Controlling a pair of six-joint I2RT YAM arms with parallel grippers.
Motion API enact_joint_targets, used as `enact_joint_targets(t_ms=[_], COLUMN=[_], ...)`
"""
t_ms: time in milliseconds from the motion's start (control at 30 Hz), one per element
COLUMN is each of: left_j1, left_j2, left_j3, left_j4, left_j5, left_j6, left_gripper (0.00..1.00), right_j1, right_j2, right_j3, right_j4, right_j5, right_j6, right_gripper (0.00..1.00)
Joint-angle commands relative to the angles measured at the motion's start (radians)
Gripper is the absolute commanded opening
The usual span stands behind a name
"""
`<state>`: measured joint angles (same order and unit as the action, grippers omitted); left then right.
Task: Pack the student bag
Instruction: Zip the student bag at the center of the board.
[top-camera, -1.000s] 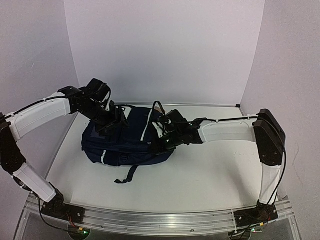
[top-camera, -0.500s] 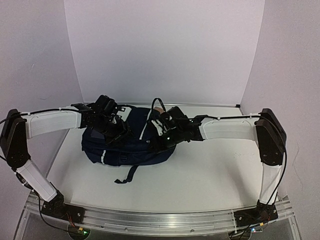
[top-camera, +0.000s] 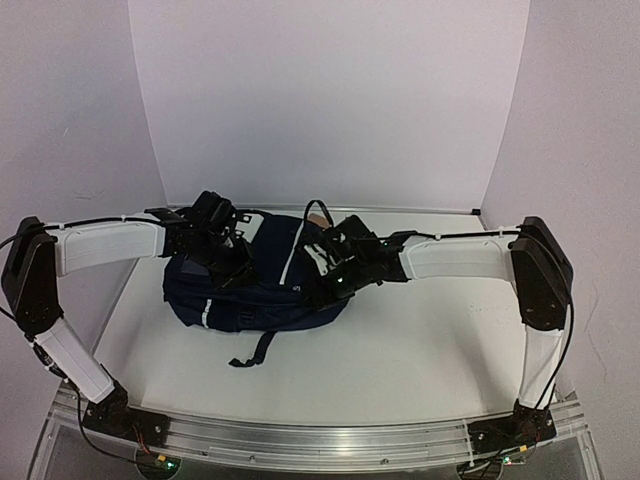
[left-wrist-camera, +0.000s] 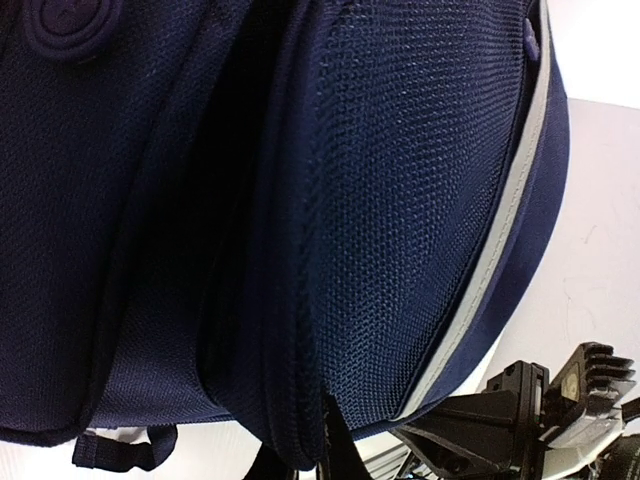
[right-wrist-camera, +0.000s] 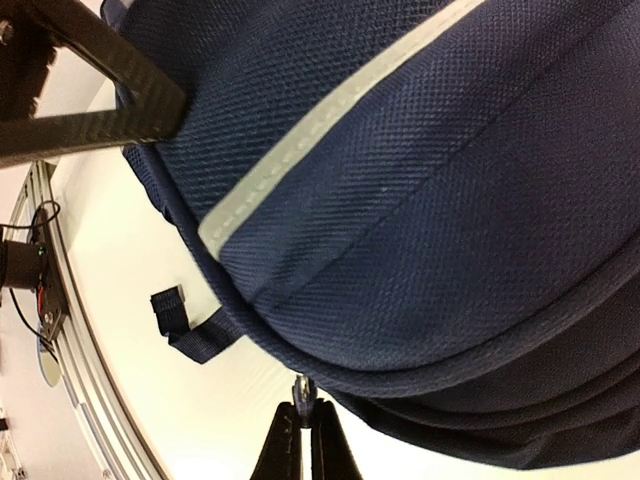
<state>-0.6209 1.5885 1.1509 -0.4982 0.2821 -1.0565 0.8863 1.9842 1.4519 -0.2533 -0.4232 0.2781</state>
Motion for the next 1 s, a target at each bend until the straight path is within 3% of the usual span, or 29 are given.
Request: enact_joint_targets(t_ms=[0,533,600,667,800,967], left_j1=[0.001,0.009,0.01,0.012,0.012,0.012], left_j2=[-0.072,-0.147,-0.155,-0.157,-0.149,-0.138], left_j3=[-0.015,-0.056,-0.058,-0.055,-0.041,-0.012], left_j4=[-0.1,-0.258,-0.252,-0.241,-0.211,-0.2], left_j5=[-0.041,-0.066,-0.063,-0.054,-0.019,0.0], left_j6=[0.03,0.058,0.059,0.063,0.074,0.084], left_gripper=[0.0,0.0,0.0,0.0,0.0,0.0], right_j1=[-0.038,-0.234,-0.236,-0.236,-0.192,-0.064], right_j2=[-0.054,-0.024,-0.029,-0.037,-0.073,-0.121], right_j3=[-0.019,0.08,0.085,0.08,0.04,0.015], right_j4=[-0.009,-0.095,-0.097,-0.099,-0.09,-0.063], right_j5=[-0.04,0.03,-0.003,-0.134,-0.232,-0.158], right_j6=[-0.056,-0.221,-0.234,-0.263,-0.262,-0.251], right_gripper=[0.0,0.0,0.0,0.0,0.22,0.41])
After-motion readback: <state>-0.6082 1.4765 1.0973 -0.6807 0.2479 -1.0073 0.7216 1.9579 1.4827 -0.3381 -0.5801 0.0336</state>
